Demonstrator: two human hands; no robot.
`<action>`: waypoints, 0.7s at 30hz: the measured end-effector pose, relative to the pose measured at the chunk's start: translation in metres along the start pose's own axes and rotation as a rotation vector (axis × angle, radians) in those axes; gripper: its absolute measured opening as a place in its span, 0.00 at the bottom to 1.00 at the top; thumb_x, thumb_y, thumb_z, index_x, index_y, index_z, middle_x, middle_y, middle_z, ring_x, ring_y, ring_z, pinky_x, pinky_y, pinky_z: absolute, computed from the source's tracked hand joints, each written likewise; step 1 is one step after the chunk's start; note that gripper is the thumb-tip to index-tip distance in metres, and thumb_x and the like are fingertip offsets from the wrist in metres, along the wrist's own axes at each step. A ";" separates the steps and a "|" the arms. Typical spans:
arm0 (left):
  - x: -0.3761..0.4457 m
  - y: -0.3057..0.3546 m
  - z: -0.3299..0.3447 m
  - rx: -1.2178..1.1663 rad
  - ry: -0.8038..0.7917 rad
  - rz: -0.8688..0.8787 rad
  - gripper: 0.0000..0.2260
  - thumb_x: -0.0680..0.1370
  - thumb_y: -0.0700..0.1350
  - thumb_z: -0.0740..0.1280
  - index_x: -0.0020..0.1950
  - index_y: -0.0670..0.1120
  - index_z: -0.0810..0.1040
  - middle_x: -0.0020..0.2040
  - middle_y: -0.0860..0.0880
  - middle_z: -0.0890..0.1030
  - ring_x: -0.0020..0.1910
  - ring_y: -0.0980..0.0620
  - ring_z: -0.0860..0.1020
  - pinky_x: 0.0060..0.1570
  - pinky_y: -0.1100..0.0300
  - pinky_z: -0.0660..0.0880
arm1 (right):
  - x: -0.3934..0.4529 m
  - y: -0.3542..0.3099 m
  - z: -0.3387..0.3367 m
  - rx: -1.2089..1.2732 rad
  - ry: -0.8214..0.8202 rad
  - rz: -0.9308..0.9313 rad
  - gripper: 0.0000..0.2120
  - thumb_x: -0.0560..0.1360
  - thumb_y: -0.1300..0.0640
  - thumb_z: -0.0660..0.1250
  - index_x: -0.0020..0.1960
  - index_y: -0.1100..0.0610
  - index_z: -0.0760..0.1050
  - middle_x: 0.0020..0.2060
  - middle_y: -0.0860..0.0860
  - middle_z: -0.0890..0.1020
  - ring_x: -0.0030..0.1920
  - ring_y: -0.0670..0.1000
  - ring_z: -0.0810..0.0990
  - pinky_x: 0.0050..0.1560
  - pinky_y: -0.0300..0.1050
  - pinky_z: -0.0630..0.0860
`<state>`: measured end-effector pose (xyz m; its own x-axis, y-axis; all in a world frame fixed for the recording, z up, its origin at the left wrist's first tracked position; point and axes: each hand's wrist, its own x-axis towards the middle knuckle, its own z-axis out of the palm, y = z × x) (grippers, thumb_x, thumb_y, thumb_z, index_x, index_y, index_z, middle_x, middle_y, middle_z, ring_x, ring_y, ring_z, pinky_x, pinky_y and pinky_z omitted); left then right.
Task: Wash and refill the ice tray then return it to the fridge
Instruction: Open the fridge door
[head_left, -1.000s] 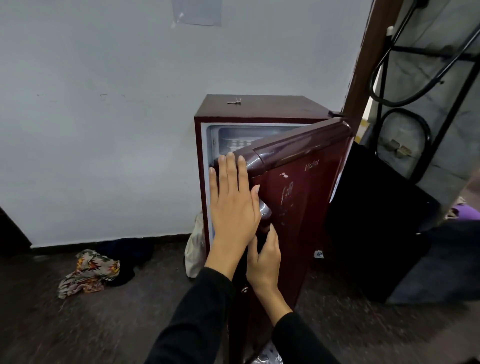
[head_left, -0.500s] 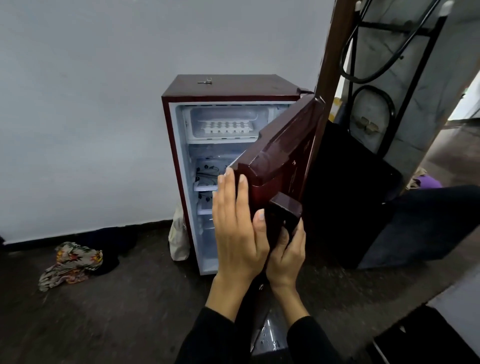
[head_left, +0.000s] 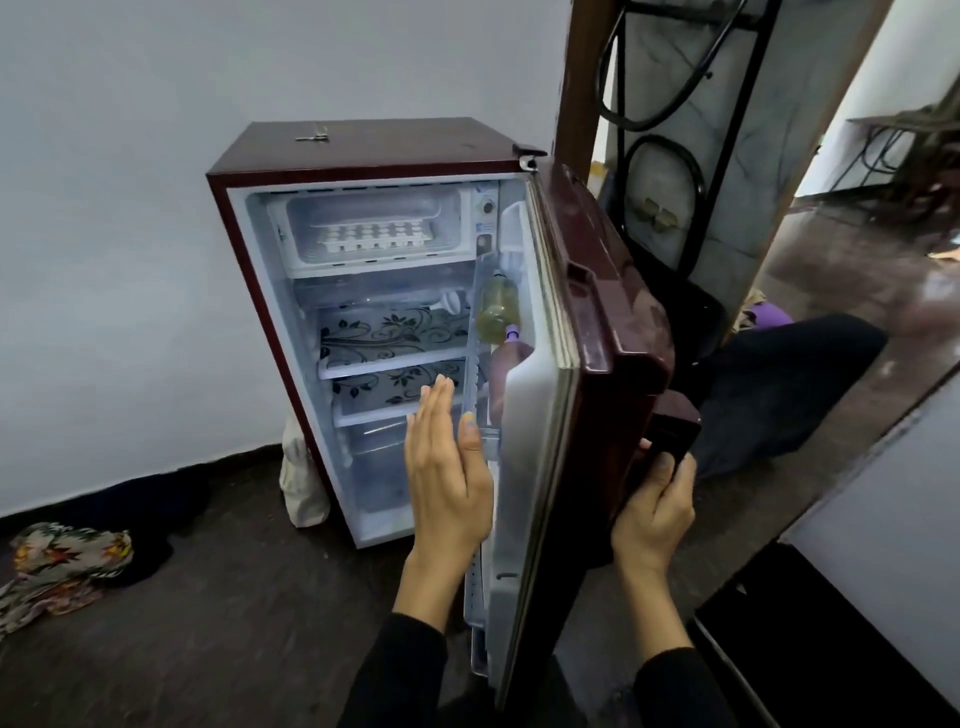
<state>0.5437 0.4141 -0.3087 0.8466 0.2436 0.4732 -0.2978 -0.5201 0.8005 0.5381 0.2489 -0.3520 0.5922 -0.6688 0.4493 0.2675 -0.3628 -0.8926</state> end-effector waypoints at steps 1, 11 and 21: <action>0.002 0.000 0.003 -0.023 -0.016 0.002 0.26 0.80 0.55 0.47 0.75 0.46 0.61 0.72 0.58 0.60 0.73 0.63 0.54 0.75 0.50 0.54 | 0.005 0.002 -0.006 -0.023 0.010 0.009 0.37 0.78 0.34 0.47 0.55 0.67 0.73 0.43 0.53 0.77 0.42 0.46 0.75 0.40 0.34 0.66; 0.042 -0.012 0.041 0.013 -0.358 0.233 0.27 0.80 0.57 0.43 0.77 0.47 0.56 0.77 0.55 0.55 0.76 0.61 0.50 0.76 0.57 0.45 | 0.035 -0.082 -0.027 -0.103 0.509 -0.249 0.22 0.80 0.63 0.54 0.72 0.70 0.59 0.72 0.66 0.62 0.74 0.60 0.61 0.75 0.55 0.58; 0.081 -0.026 0.096 0.361 -0.638 0.575 0.30 0.79 0.55 0.39 0.77 0.42 0.51 0.78 0.45 0.50 0.78 0.49 0.47 0.76 0.50 0.42 | 0.003 -0.051 0.049 -0.965 -0.261 -0.342 0.28 0.80 0.52 0.47 0.72 0.68 0.64 0.72 0.63 0.67 0.73 0.60 0.65 0.72 0.55 0.62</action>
<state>0.6625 0.3690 -0.3267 0.7257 -0.5709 0.3839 -0.6820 -0.6704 0.2922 0.5638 0.2968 -0.3070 0.7752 -0.3149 0.5477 -0.1990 -0.9445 -0.2614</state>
